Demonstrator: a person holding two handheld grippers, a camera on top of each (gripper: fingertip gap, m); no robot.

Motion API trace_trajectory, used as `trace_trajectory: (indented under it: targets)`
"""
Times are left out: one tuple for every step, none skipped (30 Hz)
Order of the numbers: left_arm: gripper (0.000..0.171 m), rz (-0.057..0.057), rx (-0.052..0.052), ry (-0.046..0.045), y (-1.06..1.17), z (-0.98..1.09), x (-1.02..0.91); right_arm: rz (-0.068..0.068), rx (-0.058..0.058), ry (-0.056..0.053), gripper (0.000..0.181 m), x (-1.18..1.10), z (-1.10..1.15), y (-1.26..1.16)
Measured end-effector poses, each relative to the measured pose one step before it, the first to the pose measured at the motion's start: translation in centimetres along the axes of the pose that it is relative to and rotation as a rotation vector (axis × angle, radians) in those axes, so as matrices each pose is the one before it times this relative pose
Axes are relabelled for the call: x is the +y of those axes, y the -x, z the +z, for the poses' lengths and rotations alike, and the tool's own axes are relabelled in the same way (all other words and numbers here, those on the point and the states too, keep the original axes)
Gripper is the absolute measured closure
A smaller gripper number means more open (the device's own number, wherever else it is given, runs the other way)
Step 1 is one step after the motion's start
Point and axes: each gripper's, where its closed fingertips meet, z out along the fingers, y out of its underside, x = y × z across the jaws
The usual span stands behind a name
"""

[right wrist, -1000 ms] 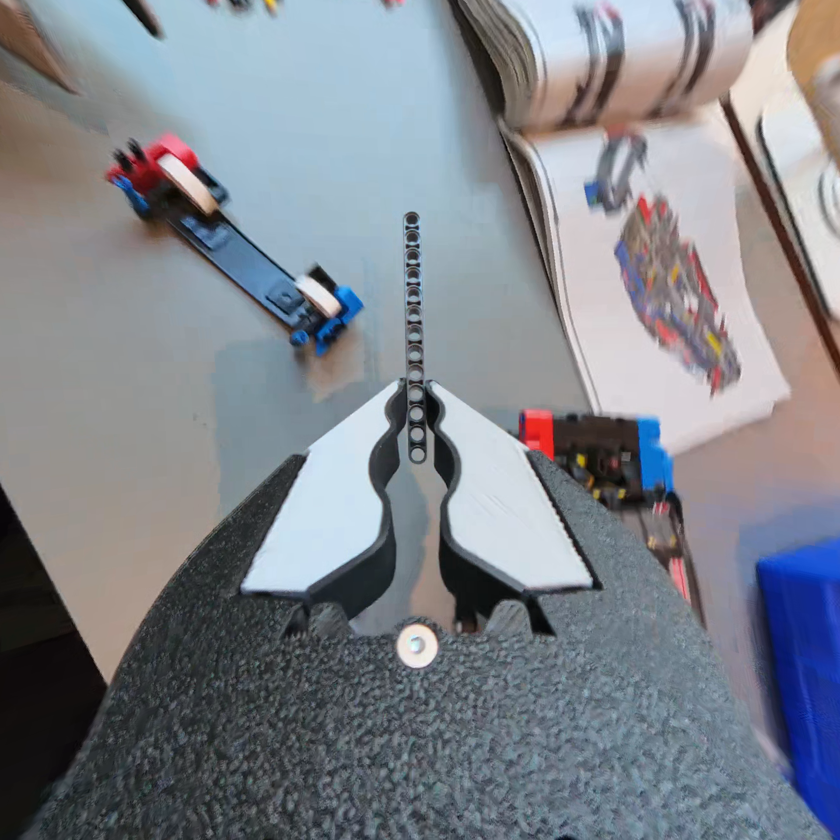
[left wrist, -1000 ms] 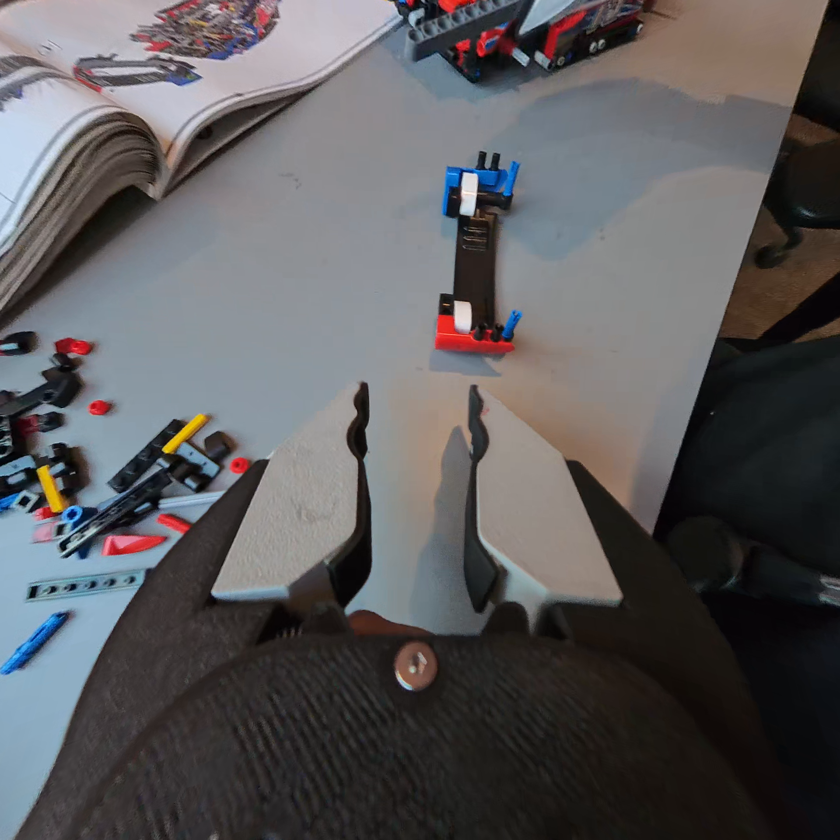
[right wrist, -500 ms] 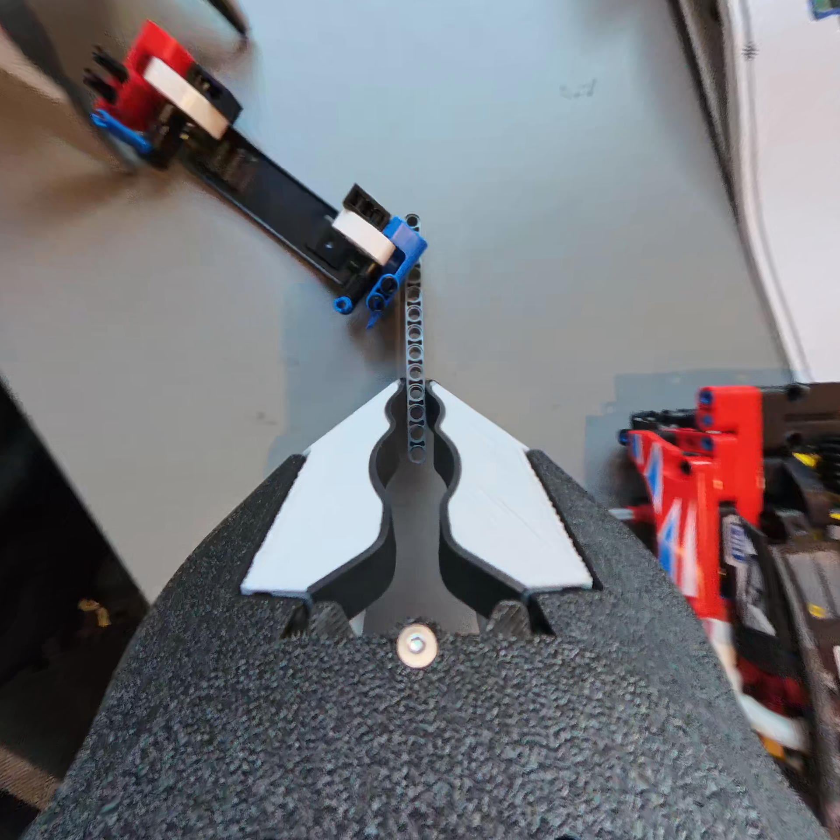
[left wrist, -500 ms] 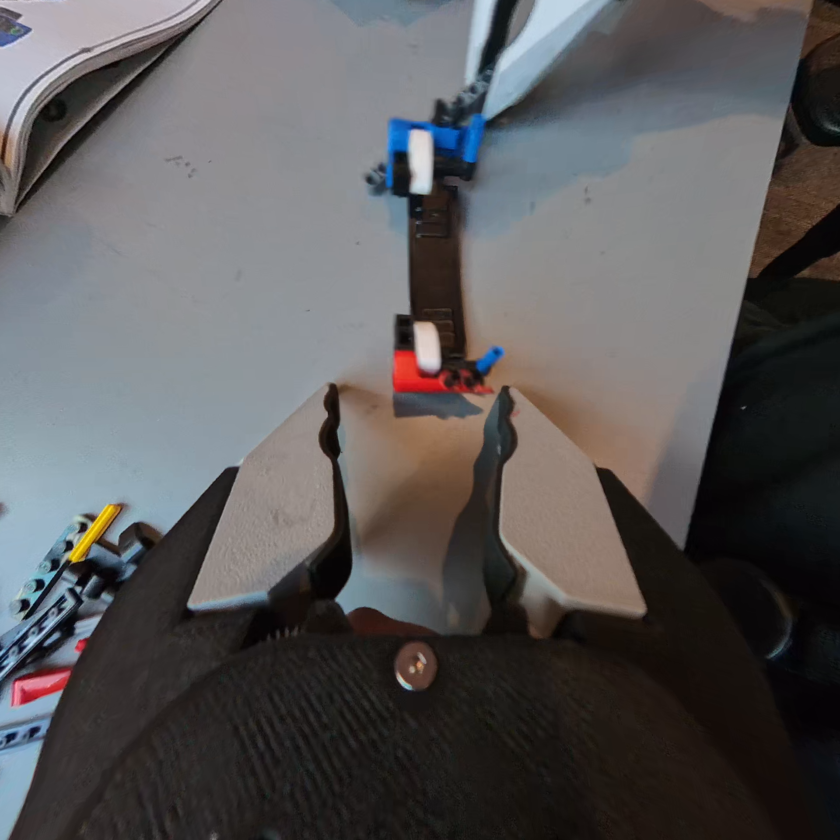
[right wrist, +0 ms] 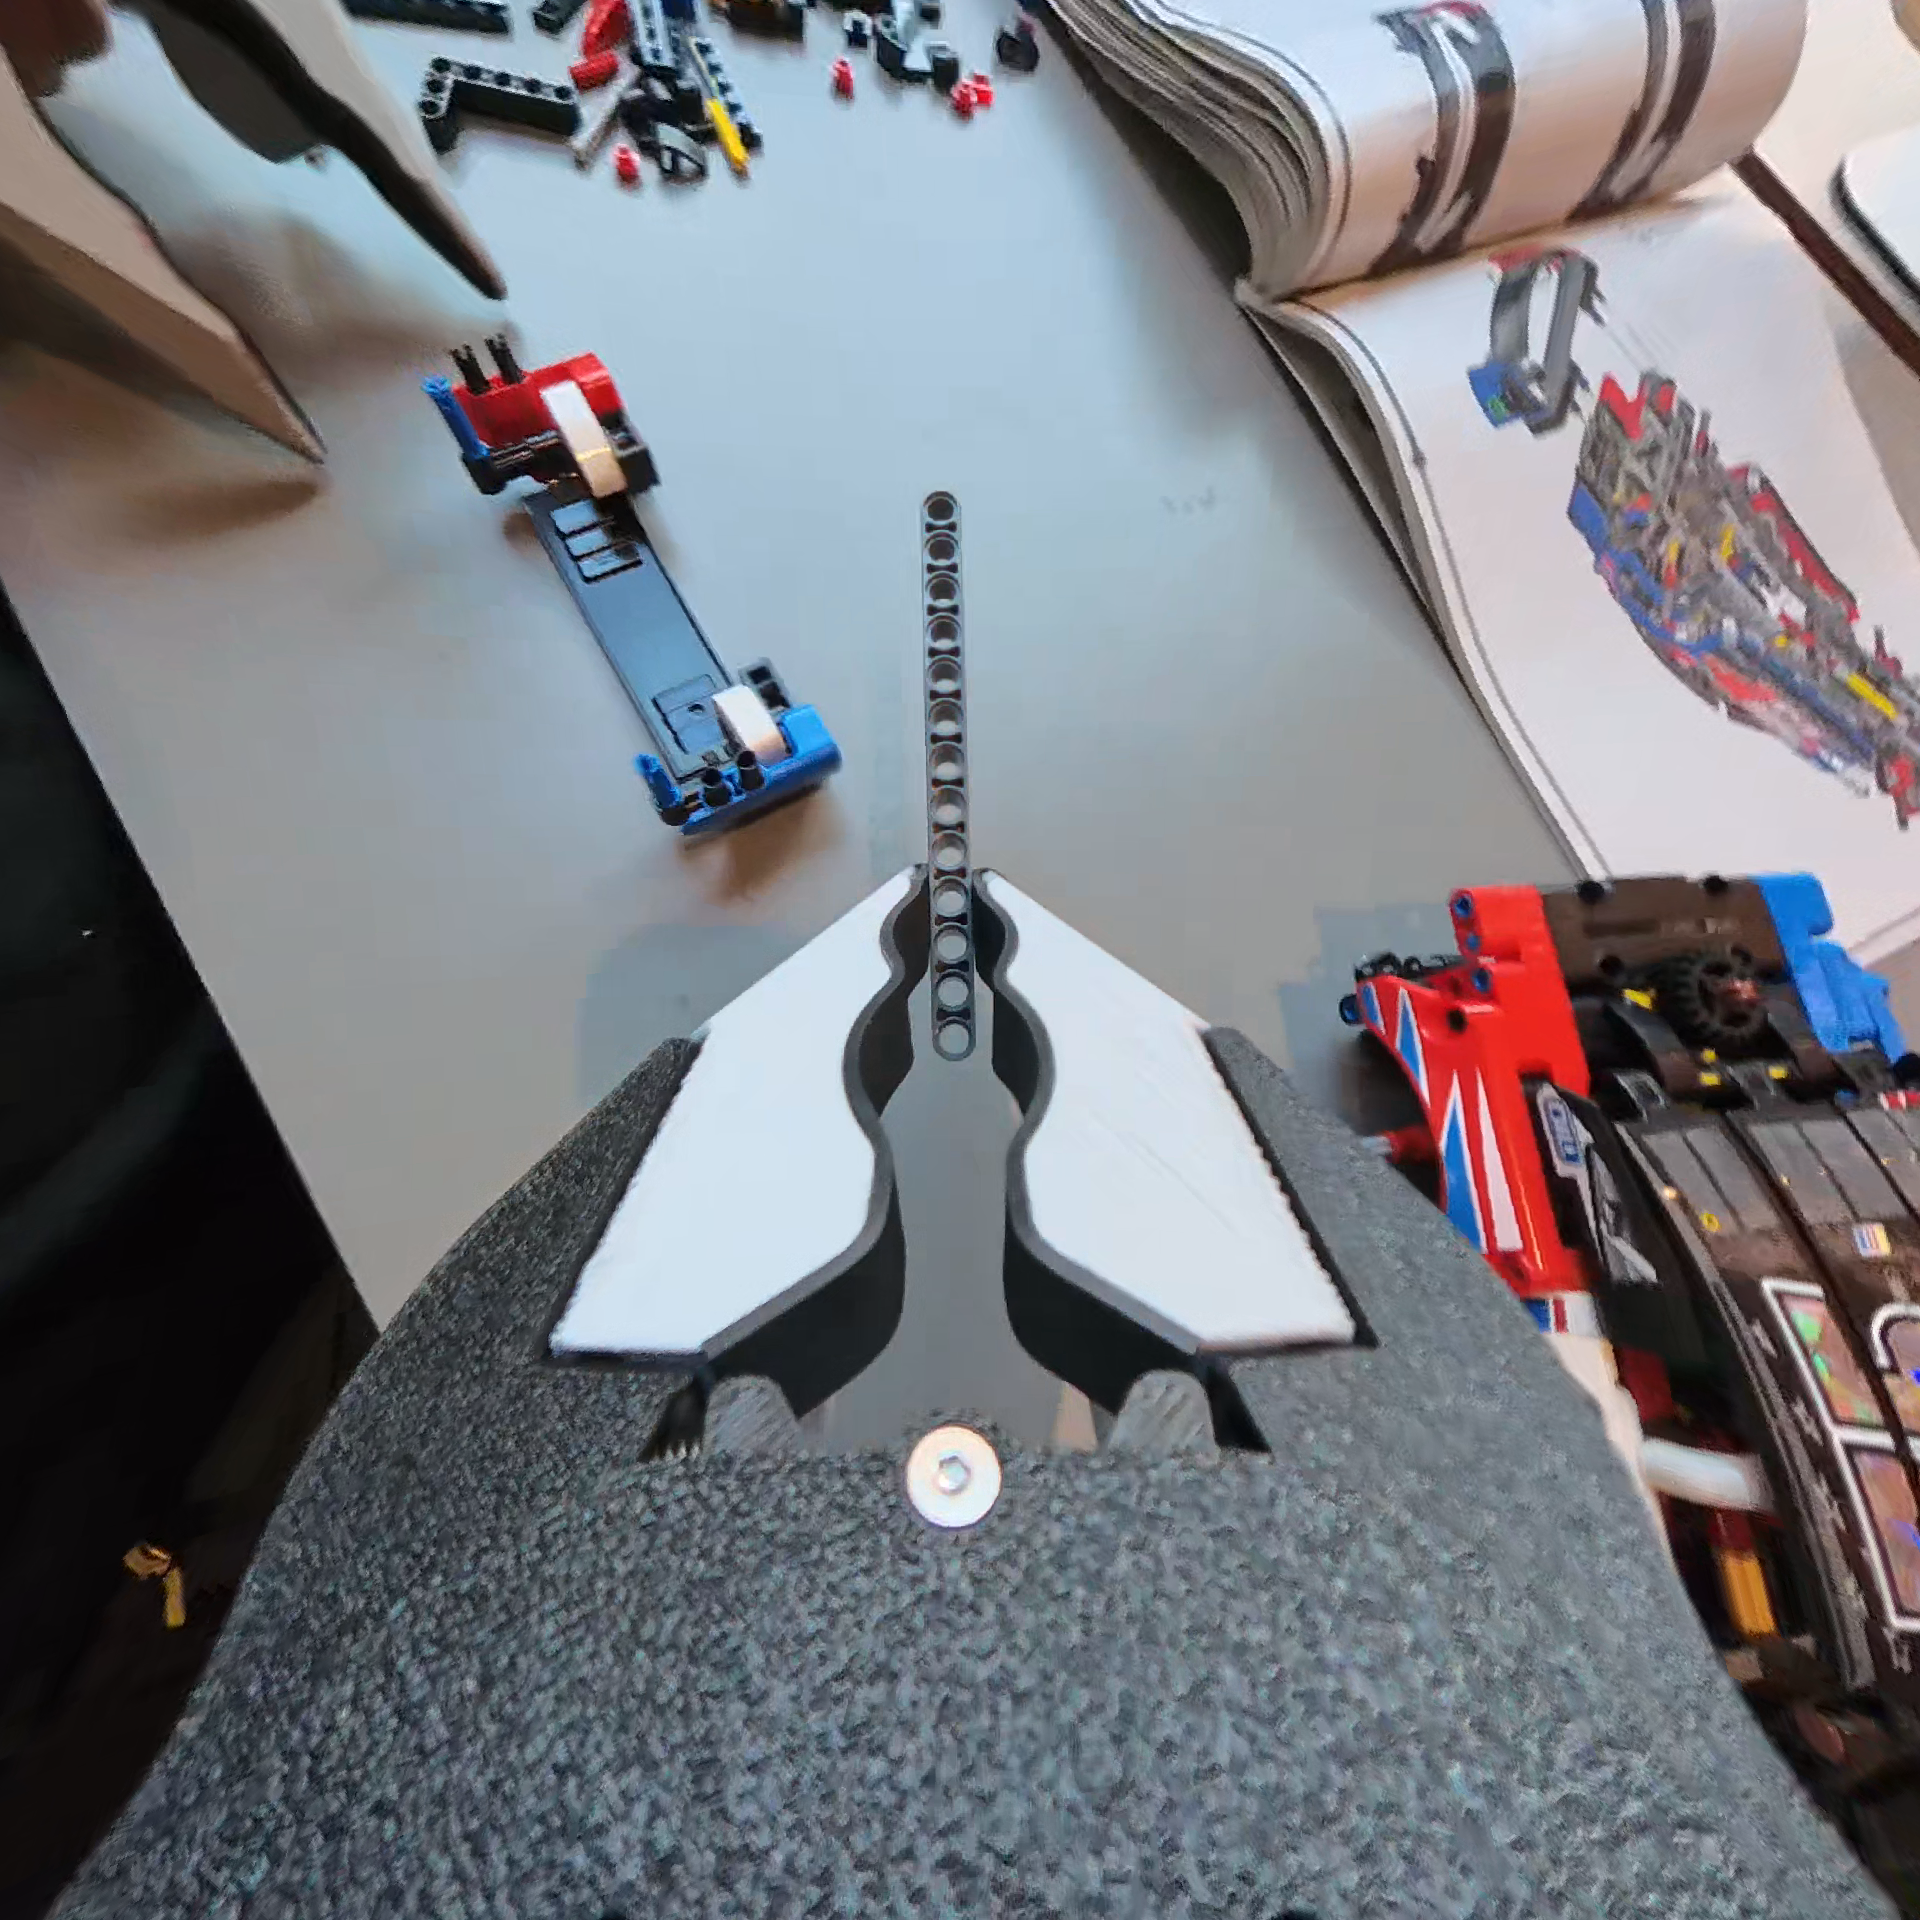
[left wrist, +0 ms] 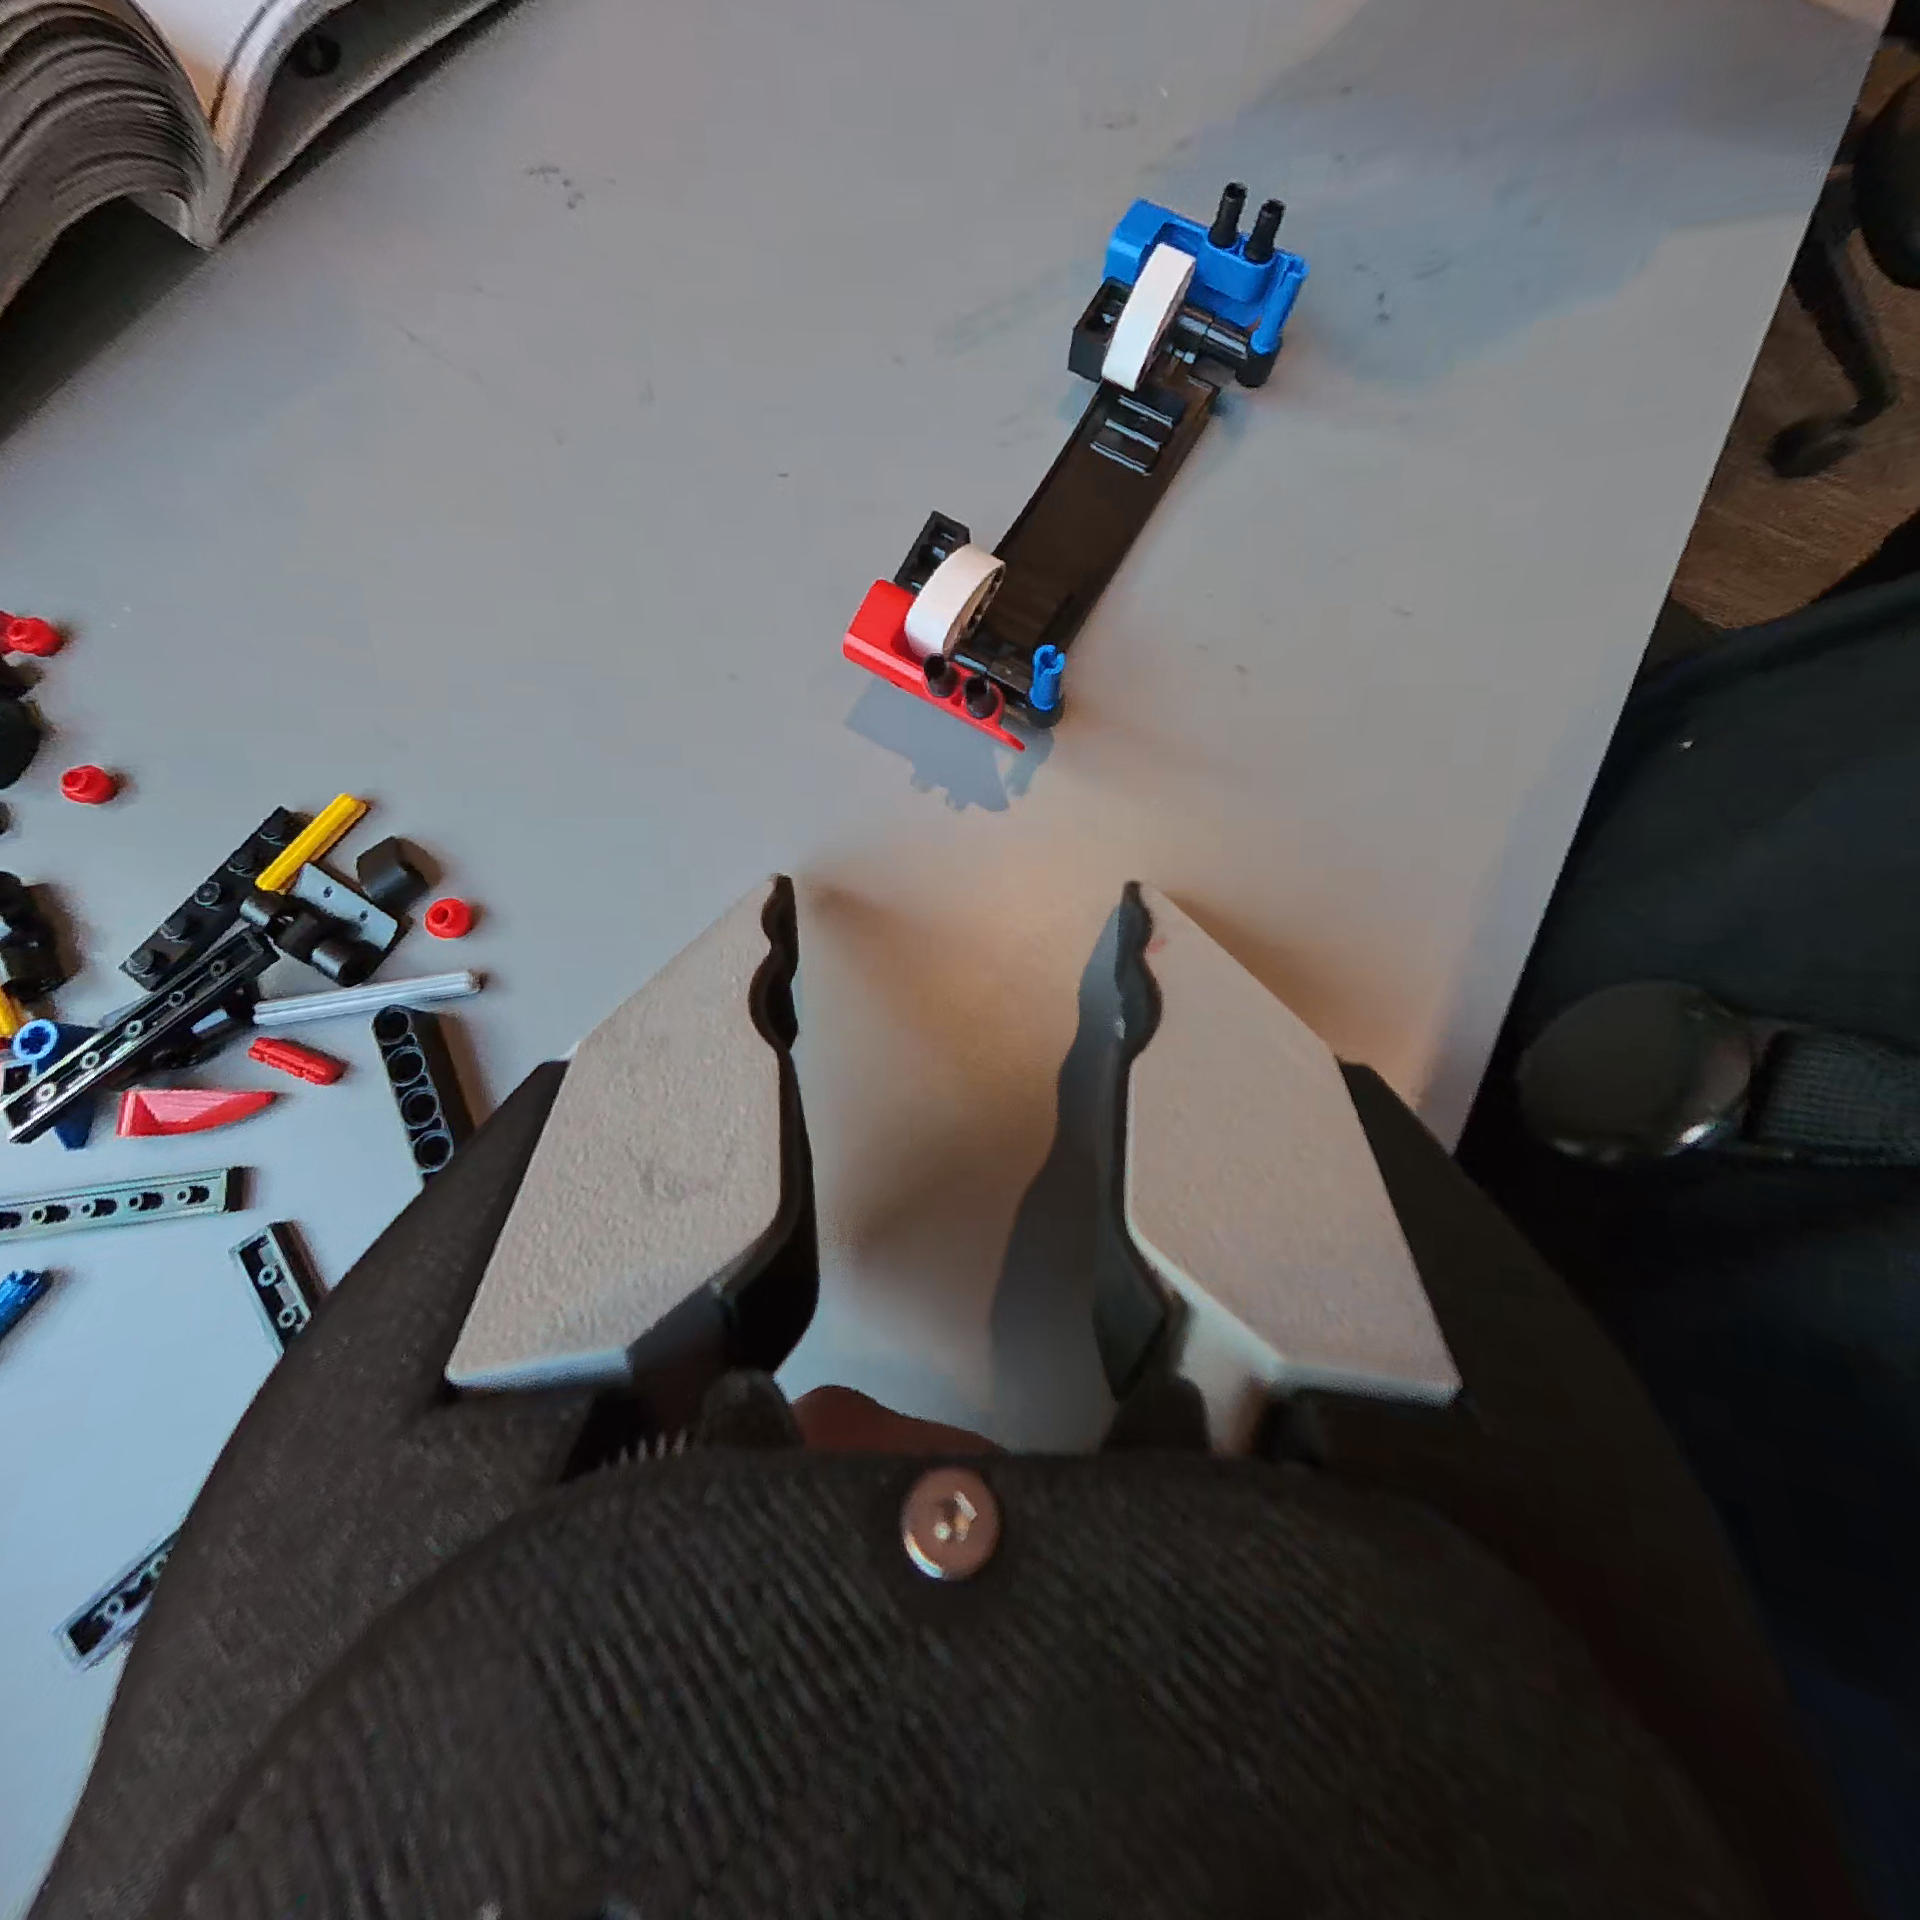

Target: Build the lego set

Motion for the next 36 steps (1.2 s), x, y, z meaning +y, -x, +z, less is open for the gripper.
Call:
trace_trajectory:
  targets:
    - [0.112, -0.008, -0.0036, -0.00893, 0.049, -0.052, -0.141, -0.0288, -0.0057, -0.0061, 0.174, -0.154, 0.048, 0.399]
    - [0.113, -0.0092, -0.0032, -0.00696, 0.053, -0.025, -0.111, -0.0304, -0.0157, -0.0077, 0.174, -0.161, -0.01, 0.568]
    - [0.114, -0.0063, -0.0037, -0.00155, 0.041, 0.002, -0.014, -0.0243, -0.011, -0.0081, 0.174, -0.203, -0.087, 0.501]
    - [0.114, -0.0019, -0.01, 0.00399, 0.116, 0.02, 0.065, -0.0199, -0.0081, -0.0126, 0.174, -0.278, -0.162, 0.448]
    - [0.115, 0.0013, -0.0138, 0.00345, 0.127, 0.016, 0.051, -0.0166, -0.0136, -0.0182, 0.174, -0.377, -0.202, 0.55]
    - [0.116, 0.0049, -0.0096, 0.00148, 0.027, 0.005, 0.018, -0.0143, -0.0102, -0.0242, 0.174, -0.476, -0.189, 0.54]
    - [0.117, 0.0071, -0.0088, -0.00346, -0.014, -0.011, -0.048, -0.0126, -0.0091, -0.0269, 0.174, -0.525, -0.119, 0.586]
    - [0.119, 0.0095, -0.0054, -0.00379, -0.052, -0.015, -0.049, -0.012, -0.0156, -0.0211, 0.174, -0.443, -0.003, 0.731]
    - [0.12, 0.0096, -0.001, -0.00223, -0.064, -0.003, -0.008, -0.0153, -0.0155, -0.0139, 0.174, -0.311, 0.123, 0.768]
    - [0.121, 0.0036, 0.0048, -0.00108, -0.095, -0.017, 0.004, -0.0164, -0.0115, -0.0073, 0.174, -0.168, 0.233, 0.695]
    - [0.121, -0.0026, 0.0013, -0.00654, 0.008, -0.054, -0.079, -0.0178, -0.0049, 0.0005, 0.174, 0.009, 0.278, 0.524]
    - [0.121, -0.006, 0.0025, -0.00828, 0.036, -0.08, -0.093, -0.024, 0.0133, -0.0046, 0.174, 0.011, 0.225, 0.24]
    - [0.122, -0.0072, 0.0018, -0.00655, 0.051, -0.069, -0.064, -0.0304, 0.0144, -0.0166, 0.174, -0.135, 0.084, 0.241]
    - [0.123, -0.0036, 0.0, -0.00588, 0.039, -0.066, -0.066, -0.0302, -0.0046, -0.0249, 0.174, -0.248, -0.068, 0.496]
    - [0.123, 0.0023, -0.0015, -0.00599, -0.012, -0.053, -0.07, -0.0225, -0.007, -0.0157, 0.174, -0.09, -0.152, 0.428]
    - [0.123, 0.0058, 0.0008, -0.00092, -0.092, -0.014, 0.0, -0.0081, 0.0167, 0.0062, 0.174, 0.326, -0.179, -0.131]
    - [0.123, 0.0069, 0.003, 0.00275, -0.163, 0.003, 0.039, 0.0046, 0.0116, 0.0223, 0.174, 0.696, -0.172, -0.232]
    - [0.121, 0.009, 0.0025, -0.00028, -0.202, -0.018, 0.002, 0.0139, -0.0039, 0.0172, 0.174, 0.619, -0.188, -0.048]
    - [0.12, 0.01, -0.0009, -0.00096, -0.178, -0.039, -0.002, 0.0107, -0.0037, 0.0021, 0.174, 0.311, -0.268, -0.012]
    - [0.119, 0.0054, -0.0028, 0.00052, -0.16, -0.028, 0.013, 0.0011, -0.0081, -0.0013, 0.174, 0.175, -0.301, 0.106]
    - [0.12, 0.0032, 0.0015, 0.00449, -0.206, -0.011, 0.083, -0.0021, -0.0169, 0.0061, 0.173, 0.232, -0.293, 0.241]
    - [0.124, 0.0033, 0.0018, 0.00426, -0.205, -0.025, 0.093, 0.0002, -0.0188, 0.0072, 0.174, 0.249, -0.26, 0.28]
    - [0.131, 0.0065, 0.0061, 0.00014, -0.282, -0.057, 0.033, 0.0066, -0.0167, 0.0039, 0.174, 0.225, -0.17, 0.248]
    - [0.136, 0.0109, -0.0001, -0.00497, -0.23, -0.075, -0.064, 0.0129, -0.0128, 0.0029, 0.174, 0.225, -0.025, 0.162]
    - [0.138, 0.0127, -0.0031, -0.00592, -0.199, -0.052, -0.111, 0.0133, -0.0072, 0.0041, 0.174, 0.201, 0.106, 0.072]
    - [0.139, 0.0081, 0.0118, -0.00388, -0.434, -0.001, -0.183, 0.0078, -0.013, -0.0014, 0.173, 0.04, 0.236, 0.185]
    - [0.14, 0.0061, 0.0224, -0.00212, -0.592, 0.03, -0.301, -0.0008, -0.0122, -0.0064, 0.174, -0.148, 0.305, 0.197]
    - [0.14, 0.0126, 0.0123, -0.00014, -0.456, 0.045, -0.414, -0.0059, -0.0075, -0.0042, 0.174, -0.213, 0.377, 0.108]
    - [0.14, 0.0262, 0.0066, -0.00344, -0.375, -0.016, -0.571, -0.0071, -0.012, -0.003, 0.174, -0.278, 0.421, 0.128]
    - [0.14, 0.0314, -0.0065, -0.00969, -0.161, -0.074, -0.718, -0.0098, -0.0112, -0.0041, 0.174, -0.32, 0.433, 0.089]
    - [0.142, 0.0295, -0.0103, -0.0121, -0.063, -0.097, -0.794, -0.0118, -0.0039, -0.0022, 0.174, -0.298, 0.419, -0.056]
    - [0.142, 0.0207, -0.0034, -0.01279, -0.097, -0.07, -0.784, -0.0092, -0.0063, 0.0013, 0.174, -0.232, 0.371, -0.042]
    - [0.143, 0.0107, 0.0137, -0.00943, -0.282, 0.001, -0.66, -0.0078, -0.0108, -0.0008, 0.174, -0.25, 0.304, 0.025]
    - [0.144, 0.0011, 0.0199, -0.00602, -0.324, 0.117, -0.492, -0.0063, -0.0085, -0.0089, 0.174, -0.351, 0.241, 0.012]
    - [0.144, -0.0054, 0.0178, -0.00674, -0.245, 0.235, -0.339, -0.0005, -0.0086, -0.0147, 0.174, -0.418, 0.19, 0.03]
    - [0.146, -0.0103, 0.0186, -0.00244, -0.206, 0.309, -0.142, 0.0029, -0.012, -0.0158, 0.174, -0.415, 0.175, 0.101]
